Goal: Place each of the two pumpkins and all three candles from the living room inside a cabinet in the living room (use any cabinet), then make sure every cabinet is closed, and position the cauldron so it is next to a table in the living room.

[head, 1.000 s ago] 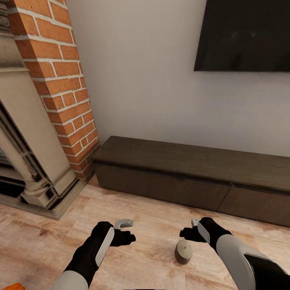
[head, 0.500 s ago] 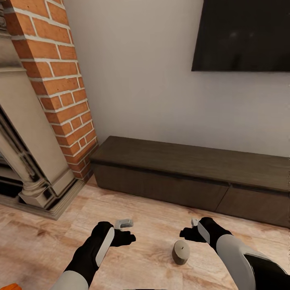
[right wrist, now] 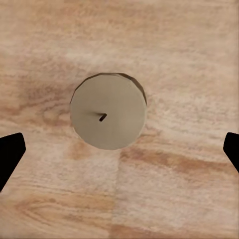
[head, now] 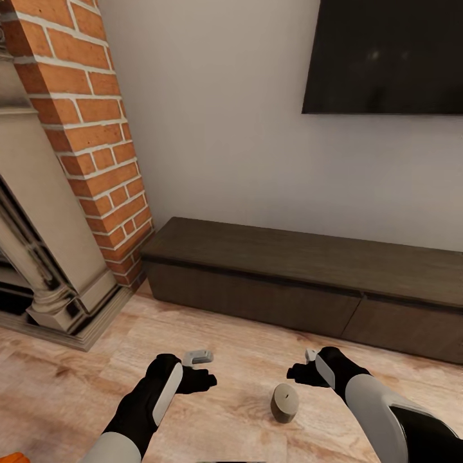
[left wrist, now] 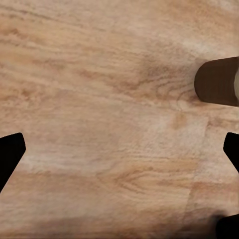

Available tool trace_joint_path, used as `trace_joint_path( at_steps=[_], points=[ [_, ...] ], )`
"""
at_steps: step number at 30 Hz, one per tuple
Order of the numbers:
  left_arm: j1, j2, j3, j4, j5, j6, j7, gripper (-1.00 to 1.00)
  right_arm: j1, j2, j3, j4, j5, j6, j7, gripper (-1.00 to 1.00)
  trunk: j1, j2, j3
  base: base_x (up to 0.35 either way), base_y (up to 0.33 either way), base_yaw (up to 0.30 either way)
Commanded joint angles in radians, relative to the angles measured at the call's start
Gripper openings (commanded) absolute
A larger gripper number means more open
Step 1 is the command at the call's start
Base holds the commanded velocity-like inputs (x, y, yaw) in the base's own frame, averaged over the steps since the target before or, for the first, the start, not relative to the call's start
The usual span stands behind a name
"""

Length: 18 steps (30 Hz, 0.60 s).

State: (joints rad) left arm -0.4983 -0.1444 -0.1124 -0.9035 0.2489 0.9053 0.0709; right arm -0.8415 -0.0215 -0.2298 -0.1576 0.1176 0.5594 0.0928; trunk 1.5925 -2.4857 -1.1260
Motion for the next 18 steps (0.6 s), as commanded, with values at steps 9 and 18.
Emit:
trace_joint_path(
  at_steps=[9,18],
  points=[
    [0.0,-0.001,-0.001,0.001,0.009,0.004,0.007,1.0,0.0,0.0,-0.003,-0.002,0.013,0.005,0.007,1.0,0.01,-0.016,-0.03,0.0,0.0,0.0],
    [0.0,-0.001,-0.001,0.0,0.009,0.004,0.006,1.0,0.0,0.001,-0.003,-0.002,0.014,0.005,0.007,1.0,0.014,-0.018,-0.065,0.0,0.0,0.0]
  ],
)
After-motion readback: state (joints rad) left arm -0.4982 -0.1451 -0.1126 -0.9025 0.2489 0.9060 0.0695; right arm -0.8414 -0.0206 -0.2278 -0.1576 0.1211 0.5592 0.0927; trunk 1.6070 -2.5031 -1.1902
